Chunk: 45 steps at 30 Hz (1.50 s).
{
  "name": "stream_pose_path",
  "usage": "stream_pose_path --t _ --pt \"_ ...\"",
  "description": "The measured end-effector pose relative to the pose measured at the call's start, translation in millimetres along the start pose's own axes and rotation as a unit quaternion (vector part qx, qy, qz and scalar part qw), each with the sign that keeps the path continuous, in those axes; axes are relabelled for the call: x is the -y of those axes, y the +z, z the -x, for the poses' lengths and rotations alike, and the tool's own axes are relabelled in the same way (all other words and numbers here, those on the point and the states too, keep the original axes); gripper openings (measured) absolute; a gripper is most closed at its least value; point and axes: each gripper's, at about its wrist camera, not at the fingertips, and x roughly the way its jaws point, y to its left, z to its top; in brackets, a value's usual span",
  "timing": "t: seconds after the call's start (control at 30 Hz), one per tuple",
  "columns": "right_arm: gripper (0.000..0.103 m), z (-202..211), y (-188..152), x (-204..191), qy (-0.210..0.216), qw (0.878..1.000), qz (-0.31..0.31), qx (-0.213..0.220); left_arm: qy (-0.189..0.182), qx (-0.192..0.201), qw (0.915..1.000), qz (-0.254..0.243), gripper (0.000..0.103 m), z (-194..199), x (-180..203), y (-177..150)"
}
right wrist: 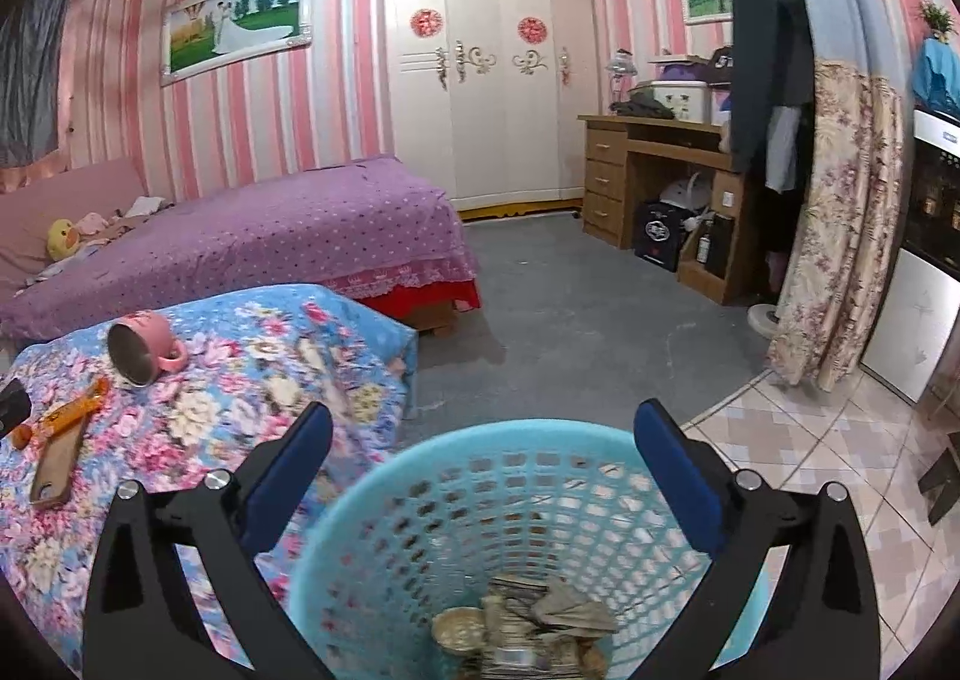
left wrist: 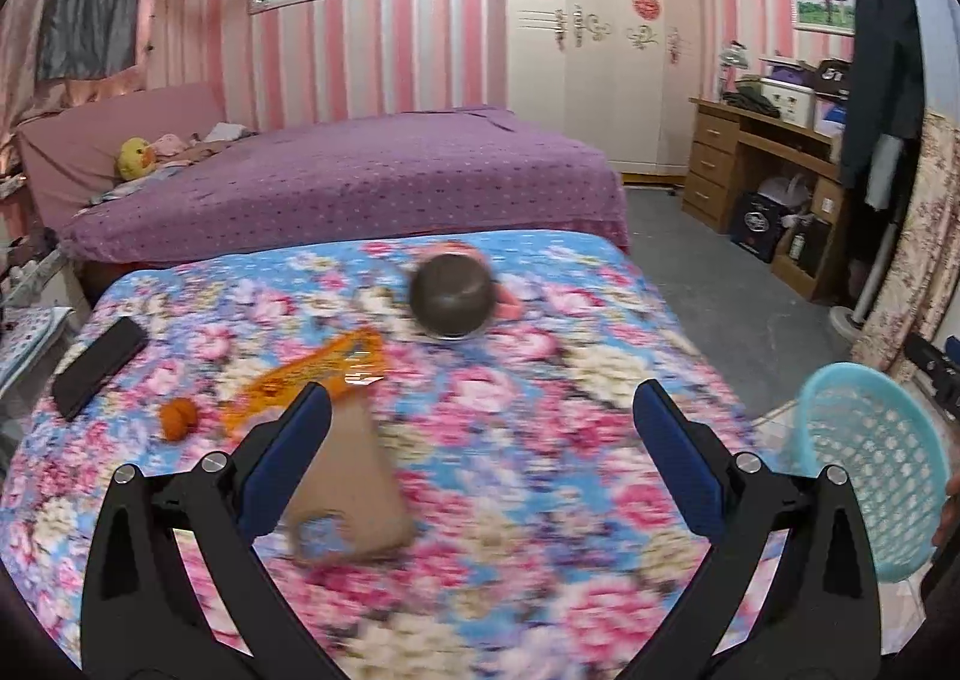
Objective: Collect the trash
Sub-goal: 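Move both open grippers back over the bedspread toward the tangerine, then grasp the tangerine with the left gripper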
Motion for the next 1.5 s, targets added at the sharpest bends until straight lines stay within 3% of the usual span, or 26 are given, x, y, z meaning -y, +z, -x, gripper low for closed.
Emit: stream_pose_path --t 0.53,0.73,0.93,1.17,1.33,1.5 --pt "0.098 -15.7 -16.7 -112.3 0.047 0.997 0.051 -0.029 0.103 -0.044 0.9913 0.069 0.097 -28.1 -160.9 -27.1" --pt "0.098 -23.5 -24.6 -148.6 0.063 0.994 0.074 -0.044 0.119 -0.083 0.9853 0.092 0.097 -44.3 -200.1 -36.2" --pt "0.098 -32.6 -27.6 -165.9 0.052 0.993 0.086 -0.056 0.129 -0.115 0.9791 0.107 0.096 -70.1 -220.8 -35.5" --pt "0.098 -39.2 -28.8 -176.1 0.056 0.993 0.081 -0.068 0.093 -0.148 0.974 0.144 0.071 -102.1 -230.9 -32.9" --pt "0.098 -40.7 -34.0 -189.5 0.07 0.99 0.093 -0.078 0.069 -0.155 0.975 0.143 0.04 -109.1 -230.5 -34.6" --pt "0.098 -32.8 -35.2 -215.6 0.103 0.987 0.103 -0.071 0.052 -0.151 0.978 0.134 0.029 -105.1 -229.6 -35.4"
